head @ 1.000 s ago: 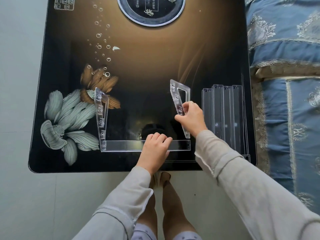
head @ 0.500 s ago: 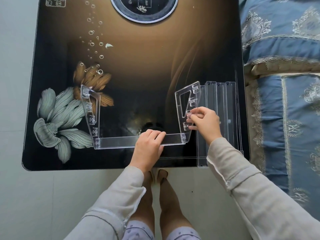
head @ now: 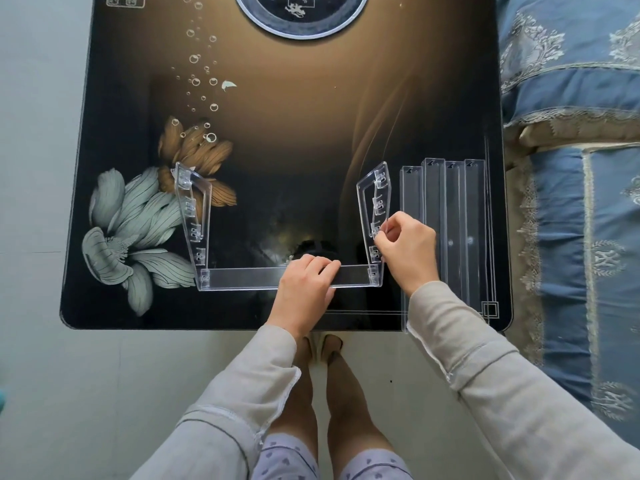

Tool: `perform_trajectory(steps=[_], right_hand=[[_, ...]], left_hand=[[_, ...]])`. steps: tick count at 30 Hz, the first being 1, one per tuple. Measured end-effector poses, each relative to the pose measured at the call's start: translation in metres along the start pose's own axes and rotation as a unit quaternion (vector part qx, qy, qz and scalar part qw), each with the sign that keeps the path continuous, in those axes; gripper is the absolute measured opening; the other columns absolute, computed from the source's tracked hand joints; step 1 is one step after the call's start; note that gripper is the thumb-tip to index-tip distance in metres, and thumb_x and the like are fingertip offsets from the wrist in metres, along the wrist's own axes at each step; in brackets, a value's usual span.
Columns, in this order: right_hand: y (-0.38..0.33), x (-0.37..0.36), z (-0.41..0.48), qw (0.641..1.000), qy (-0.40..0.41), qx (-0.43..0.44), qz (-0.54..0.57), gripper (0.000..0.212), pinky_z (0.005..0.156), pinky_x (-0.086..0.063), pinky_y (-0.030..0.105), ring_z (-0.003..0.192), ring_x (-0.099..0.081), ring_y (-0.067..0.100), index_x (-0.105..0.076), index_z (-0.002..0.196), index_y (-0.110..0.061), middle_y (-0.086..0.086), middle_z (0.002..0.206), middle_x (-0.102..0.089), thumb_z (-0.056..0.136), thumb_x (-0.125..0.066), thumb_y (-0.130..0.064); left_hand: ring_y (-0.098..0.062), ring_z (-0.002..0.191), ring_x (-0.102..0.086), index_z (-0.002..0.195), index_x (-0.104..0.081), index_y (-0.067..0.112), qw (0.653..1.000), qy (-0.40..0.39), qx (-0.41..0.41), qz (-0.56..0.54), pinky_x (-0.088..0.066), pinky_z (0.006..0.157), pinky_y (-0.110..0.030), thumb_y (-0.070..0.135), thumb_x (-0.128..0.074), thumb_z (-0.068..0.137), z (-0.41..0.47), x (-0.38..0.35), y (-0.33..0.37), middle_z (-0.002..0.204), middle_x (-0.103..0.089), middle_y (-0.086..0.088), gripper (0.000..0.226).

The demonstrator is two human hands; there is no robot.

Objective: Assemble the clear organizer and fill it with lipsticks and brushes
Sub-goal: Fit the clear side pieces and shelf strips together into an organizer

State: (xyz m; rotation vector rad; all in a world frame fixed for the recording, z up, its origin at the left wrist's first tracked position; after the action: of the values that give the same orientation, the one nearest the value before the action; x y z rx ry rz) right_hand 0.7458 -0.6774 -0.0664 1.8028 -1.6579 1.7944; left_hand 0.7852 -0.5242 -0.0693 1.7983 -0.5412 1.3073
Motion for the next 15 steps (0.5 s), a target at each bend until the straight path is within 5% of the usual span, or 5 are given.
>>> perform_trajectory(steps=[15], right_hand=[[0.0010,0.0008,0.0018,1.000,0.008,0.017,-0.008,0.009,0.054,-0.026,0.017,0.062,-0.049,0.019,-0.056,0.070,-0.003,0.005,0.063,-0.054,0.079,-0.059,-0.006]], left_hand=[[-0.018,0.066,-0.068,0.087,-0.074,0.012,1.000,-0.014,0.012,0.006,-0.056,0.057,-0.021,0.015,-0.089,0.044,0.0012,-0.0054,0.0012,0.076,-0.074,0.000,0.046]])
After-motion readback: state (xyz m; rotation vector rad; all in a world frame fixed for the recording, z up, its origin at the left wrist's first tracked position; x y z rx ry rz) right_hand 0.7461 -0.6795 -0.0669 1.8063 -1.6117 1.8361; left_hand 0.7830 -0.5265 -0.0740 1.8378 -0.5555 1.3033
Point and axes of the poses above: each hand's wrist, its own z-axis towards the middle knuckle, its own x-axis out of the back of the hand, y = z × x, the point moved 7 cm from there along z, towards the middle knuckle
